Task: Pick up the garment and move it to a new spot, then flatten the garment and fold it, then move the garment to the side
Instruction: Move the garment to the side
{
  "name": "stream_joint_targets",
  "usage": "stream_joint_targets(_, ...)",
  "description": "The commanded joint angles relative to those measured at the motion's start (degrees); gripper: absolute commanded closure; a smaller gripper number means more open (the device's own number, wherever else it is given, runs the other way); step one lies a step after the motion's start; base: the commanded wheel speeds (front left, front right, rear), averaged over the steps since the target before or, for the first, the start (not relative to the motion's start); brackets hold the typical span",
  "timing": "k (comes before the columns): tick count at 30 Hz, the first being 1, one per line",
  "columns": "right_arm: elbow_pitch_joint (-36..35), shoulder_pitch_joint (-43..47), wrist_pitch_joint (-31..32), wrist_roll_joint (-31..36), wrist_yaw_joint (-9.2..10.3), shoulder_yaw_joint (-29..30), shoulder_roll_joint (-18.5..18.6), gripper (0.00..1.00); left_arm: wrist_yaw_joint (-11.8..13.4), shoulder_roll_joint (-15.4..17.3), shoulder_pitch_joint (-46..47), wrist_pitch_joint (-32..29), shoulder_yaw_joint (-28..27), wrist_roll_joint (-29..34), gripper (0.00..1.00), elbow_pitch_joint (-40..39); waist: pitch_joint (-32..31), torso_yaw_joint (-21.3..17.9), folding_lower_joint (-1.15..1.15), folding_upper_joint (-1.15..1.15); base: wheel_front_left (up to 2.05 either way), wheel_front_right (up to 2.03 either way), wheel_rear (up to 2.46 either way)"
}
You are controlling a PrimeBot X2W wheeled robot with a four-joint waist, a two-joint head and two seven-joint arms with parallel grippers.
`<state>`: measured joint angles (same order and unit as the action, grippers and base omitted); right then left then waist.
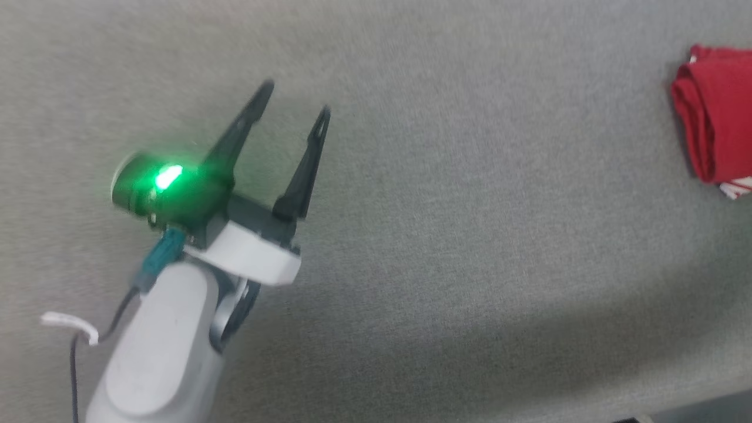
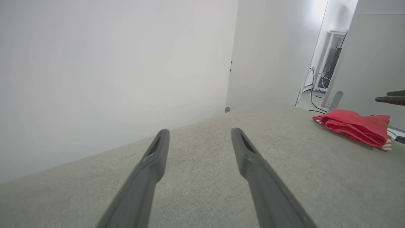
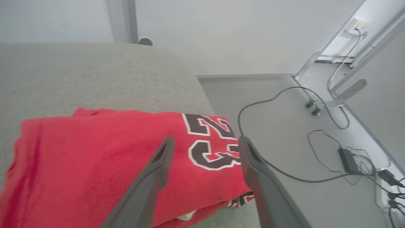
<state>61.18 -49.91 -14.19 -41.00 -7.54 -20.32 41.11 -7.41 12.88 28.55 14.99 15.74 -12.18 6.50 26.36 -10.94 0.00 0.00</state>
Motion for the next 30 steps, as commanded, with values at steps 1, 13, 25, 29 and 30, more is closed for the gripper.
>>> stream_joint_targets(1,-0.2,0.8,-0.4,-0.5,0.12,-0.1,-0.3,0.00,-0.1,-0.2,-0.9,0.2,-0.2,-0.1,0.00,0.1,-2.8,1.5,0.00,0.00,0.00,0.00,0.00)
stream_joint_targets(13,-13.7,15.4,-1.0,-1.5,0.11,-1.2,-4.1,0.00,-0.1,-3.7,-17.2,0.2,-9.1,0.4,0.00,2.5,-14.4,7.7,0.00,0.00,0.00,0.00,0.00)
stream_joint_targets(25,-26.7,32.4,-1.0,0.0,0.12,3.9,-10.5,0.00,-0.1,-5.8,-30.0,0.2,-16.0,-0.1,0.00,2.9,-24.7,12.4,0.00,0.00,0.00,0.00,0.00)
stream_joint_targets(29,-31.2,37.1,-1.0,1.8,0.11,5.9,-11.8,0.00,-0.1,-6.3,-32.8,0.2,-17.5,-0.7,0.00,2.2,-26.5,13.1,0.00,0.00,0.00,0.00,0.00)
stream_joint_targets(30,-32.1,37.9,-1.0,2.4,0.11,6.7,-12.0,0.00,-0.1,-6.3,-33.2,0.2,-17.8,-0.7,0.00,2.0,-26.7,13.2,0.00,0.00,0.00,0.00,0.00)
